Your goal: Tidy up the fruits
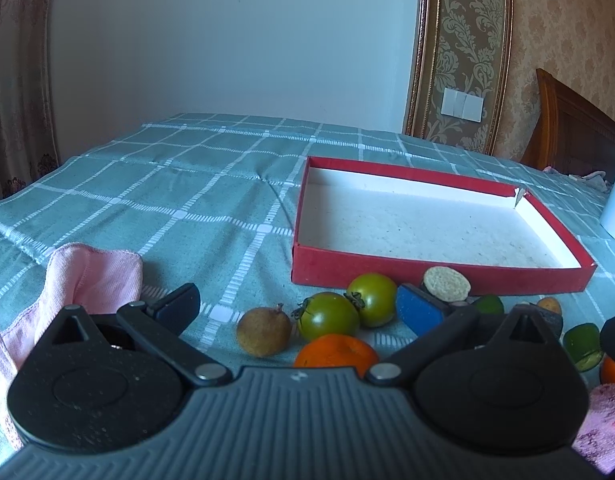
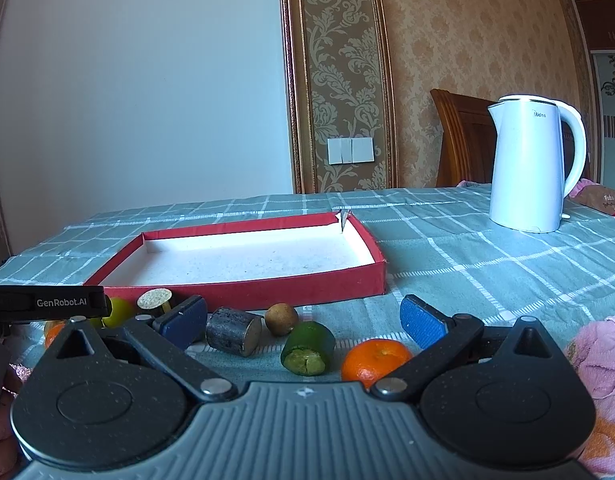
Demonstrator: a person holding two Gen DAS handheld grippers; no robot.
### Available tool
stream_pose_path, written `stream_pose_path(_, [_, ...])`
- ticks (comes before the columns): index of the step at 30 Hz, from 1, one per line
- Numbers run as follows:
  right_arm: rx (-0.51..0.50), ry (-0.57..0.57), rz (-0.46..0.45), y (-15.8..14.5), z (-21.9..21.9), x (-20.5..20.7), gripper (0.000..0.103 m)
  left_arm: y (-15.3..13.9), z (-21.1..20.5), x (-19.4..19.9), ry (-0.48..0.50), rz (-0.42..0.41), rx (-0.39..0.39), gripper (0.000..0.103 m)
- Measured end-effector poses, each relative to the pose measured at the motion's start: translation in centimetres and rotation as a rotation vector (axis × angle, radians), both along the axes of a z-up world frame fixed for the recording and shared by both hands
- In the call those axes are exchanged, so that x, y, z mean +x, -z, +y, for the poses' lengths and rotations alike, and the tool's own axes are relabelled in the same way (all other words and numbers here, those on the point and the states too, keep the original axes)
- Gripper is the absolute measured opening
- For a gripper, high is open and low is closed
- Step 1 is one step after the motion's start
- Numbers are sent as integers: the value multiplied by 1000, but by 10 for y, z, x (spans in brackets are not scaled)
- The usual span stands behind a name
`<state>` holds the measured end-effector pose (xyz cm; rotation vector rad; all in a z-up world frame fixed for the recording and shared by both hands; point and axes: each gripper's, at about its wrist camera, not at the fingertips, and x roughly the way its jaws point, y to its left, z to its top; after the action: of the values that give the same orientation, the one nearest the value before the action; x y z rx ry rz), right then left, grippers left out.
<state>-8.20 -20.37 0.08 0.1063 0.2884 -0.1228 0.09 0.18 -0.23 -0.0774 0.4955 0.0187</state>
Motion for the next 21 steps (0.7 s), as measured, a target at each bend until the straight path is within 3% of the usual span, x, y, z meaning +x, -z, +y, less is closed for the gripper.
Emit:
stream_pose_path(10, [11,-5,27,-1,-2,4,103,0,-2,-2,-9,-13,26,103])
stream_pose_path(15, [-34,3,133,-9,-2,18,103,0,-3,-3,-13,-18,32,103])
stream_pose_path(21, [-73,-1,188,-33,-10,34,103,-1,-2,-4,-16,-33,36,103])
